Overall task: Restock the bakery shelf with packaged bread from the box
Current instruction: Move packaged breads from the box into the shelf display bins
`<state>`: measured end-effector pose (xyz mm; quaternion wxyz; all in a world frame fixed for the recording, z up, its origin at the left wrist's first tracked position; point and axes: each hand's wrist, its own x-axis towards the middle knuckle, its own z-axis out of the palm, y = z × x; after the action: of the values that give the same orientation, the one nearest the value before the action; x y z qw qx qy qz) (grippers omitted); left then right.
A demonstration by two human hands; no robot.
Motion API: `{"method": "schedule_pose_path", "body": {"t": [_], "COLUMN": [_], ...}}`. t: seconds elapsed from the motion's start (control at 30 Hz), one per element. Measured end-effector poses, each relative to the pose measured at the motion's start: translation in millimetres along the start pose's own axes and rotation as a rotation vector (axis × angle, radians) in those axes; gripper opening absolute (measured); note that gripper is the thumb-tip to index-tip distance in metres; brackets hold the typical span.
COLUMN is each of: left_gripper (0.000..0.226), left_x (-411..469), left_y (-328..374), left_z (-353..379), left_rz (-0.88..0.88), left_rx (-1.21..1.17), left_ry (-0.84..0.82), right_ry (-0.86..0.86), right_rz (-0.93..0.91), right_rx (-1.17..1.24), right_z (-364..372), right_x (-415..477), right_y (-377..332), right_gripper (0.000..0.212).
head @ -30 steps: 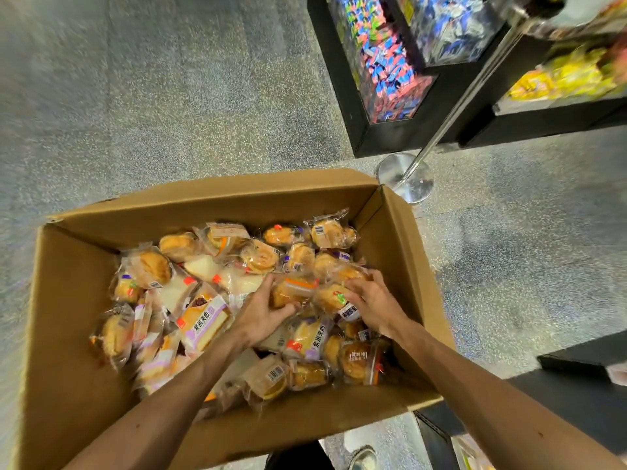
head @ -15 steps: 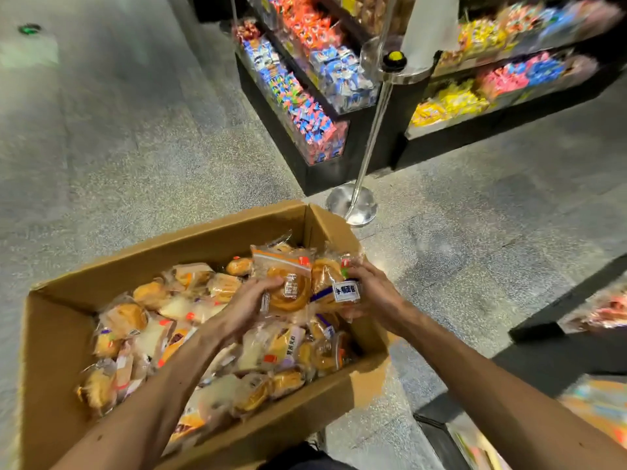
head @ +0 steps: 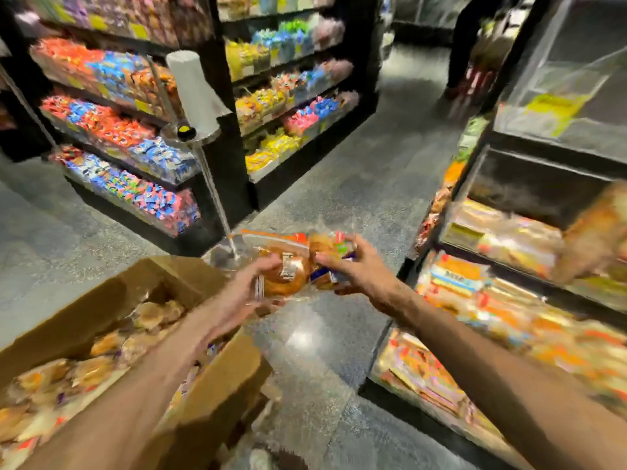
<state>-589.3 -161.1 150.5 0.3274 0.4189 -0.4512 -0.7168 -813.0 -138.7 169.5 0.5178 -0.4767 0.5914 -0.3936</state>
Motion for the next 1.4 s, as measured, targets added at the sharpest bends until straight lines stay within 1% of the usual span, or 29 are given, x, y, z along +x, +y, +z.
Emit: {"method": "schedule_pose_path", "body": {"t": [0.07, 0.1, 0.13, 0.17, 0.2, 0.23, 0.27, 0.3, 0.33, 0.37, 0.4, 0.43, 0.47, 0.5, 0.53, 0.6, 0.67, 0.73, 0.83, 0.93, 1.1, 1.2, 1.27, 1.33, 1.4], "left_gripper": [0.111, 0.109, 0.089, 0.058, 0.032, 0.021, 0.018, 0.02, 0.036, 0.057, 0.075, 0.087, 0.095, 0.096, 0.091, 0.066, 0.049, 0.047, 0.042, 0.04, 0.043, 0.039, 0.036, 0.043, 0.052], "left_x": [7.3, 10.7, 13.3, 14.4, 15.2, 17.4, 21.1, 24.2, 26.5, 29.4, 30.7, 31.8, 32.4, 32.1, 33.0, 41.0, 53.6, 64.4, 79.6, 91.0, 126.2, 144.7, 154.7, 164.6, 172.5], "left_y": [-3.8, -6.4, -8.4, -10.1, -13.1, -16.0, -20.3, -22.7, -24.6, -26.8, -27.9, -29.9, -32.0, -33.4, -35.7, -40.3, -46.6, -52.6, -61.5, -69.9, -90.8, -97.9, -107.7, -117.4, -123.6], "left_z": [57.8, 89.1, 121.0, 152.9, 183.8, 211.2, 235.8, 257.8, 277.4, 294.4, 311.5, 329.1, 347.2, 365.9, 384.2, 418.6, 449.8, 481.3, 530.9, 581.8, 668.3, 720.4, 753.2, 783.6, 811.9], "left_rz": [0.023, 0.038, 0.063, 0.1, 0.135, 0.167, 0.199, 0.234, 0.265, 0.295, 0.334, 0.374, 0.415, 0.439, 0.459, 0.488, 0.485, 0.483, 0.527, 0.552, 0.507, 0.417, 0.244, 0.033, -0.113], "left_rx": [0.093, 0.134, 0.174, 0.216, 0.283, 0.346, 0.4, 0.427, 0.452, 0.505, 0.579, 0.637, 0.676, 0.696, 0.701, 0.734, 0.777, 0.824, 0.899, 0.915, 0.931, 0.861, 0.686, 0.465, 0.306], "left_ry": [-0.022, -0.034, -0.054, -0.079, -0.101, -0.128, -0.14, -0.152, -0.175, -0.213, -0.273, -0.334, -0.392, -0.43, -0.463, -0.512, -0.563, -0.603, -0.653, -0.715, -0.713, -0.657, -0.653, -0.657, -0.658], "right_ry": [0.093, 0.144, 0.202, 0.261, 0.317, 0.369, 0.418, 0.467, 0.512, 0.549, 0.577, 0.593, 0.605, 0.625, 0.656, 0.704, 0.72, 0.727, 0.743, 0.767, 0.74, 0.788, 0.829, 0.902, 1.024], "right_rz": [-0.037, -0.066, -0.093, -0.116, -0.128, -0.131, -0.131, -0.132, -0.136, -0.143, -0.143, -0.14, -0.123, -0.108, -0.08, -0.013, 0.094, 0.181, 0.225, 0.27, 0.418, 0.433, 0.425, 0.437, 0.419], "right_rx": [-0.008, -0.022, -0.039, -0.056, -0.083, -0.114, -0.154, -0.194, -0.241, -0.289, -0.333, -0.366, -0.394, -0.428, -0.473, -0.574, -0.692, -0.812, -0.959, -1.063, -1.114, -1.087, -1.054, -0.991, -0.897], "right_z": [-51.0, -76.0, -100.6, -123.9, -147.8, -170.4, -191.9, -212.6, -231.6, -248.6, -264.7, -279.9, -294.1, -306.5, -319.3, -343.2, -366.2, -389.6, -422.5, -456.5, -526.8, -570.6, -599.7, -628.8, -654.3], "right_x": [-37.7, -57.8, -77.6, -98.3, -118.1, -138.4, -157.2, -175.5, -193.0, -209.6, -225.2, -239.9, -252.6, -265.5, -276.4, -297.5, -318.6, -337.9, -362.5, -379.8, -395.4, -403.2, -407.8, -412.7, -418.5], "right_y": [6.7, 10.0, 14.0, 17.5, 22.8, 27.3, 32.1, 36.7, 41.3, 45.1, 49.4, 54.1, 59.8, 64.6, 70.9, 80.0, 85.2, 90.1, 98.9, 114.8, 139.8, 145.8, 147.4, 150.1, 154.2], "right_gripper": [0.034, 0.033, 0.034, 0.036, 0.038, 0.04, 0.041, 0.042, 0.044, 0.047, 0.051, 0.053, 0.056, 0.06, 0.066, 0.074, 0.074, 0.072, 0.07, 0.07, 0.069, 0.07, 0.07, 0.071, 0.068]}}
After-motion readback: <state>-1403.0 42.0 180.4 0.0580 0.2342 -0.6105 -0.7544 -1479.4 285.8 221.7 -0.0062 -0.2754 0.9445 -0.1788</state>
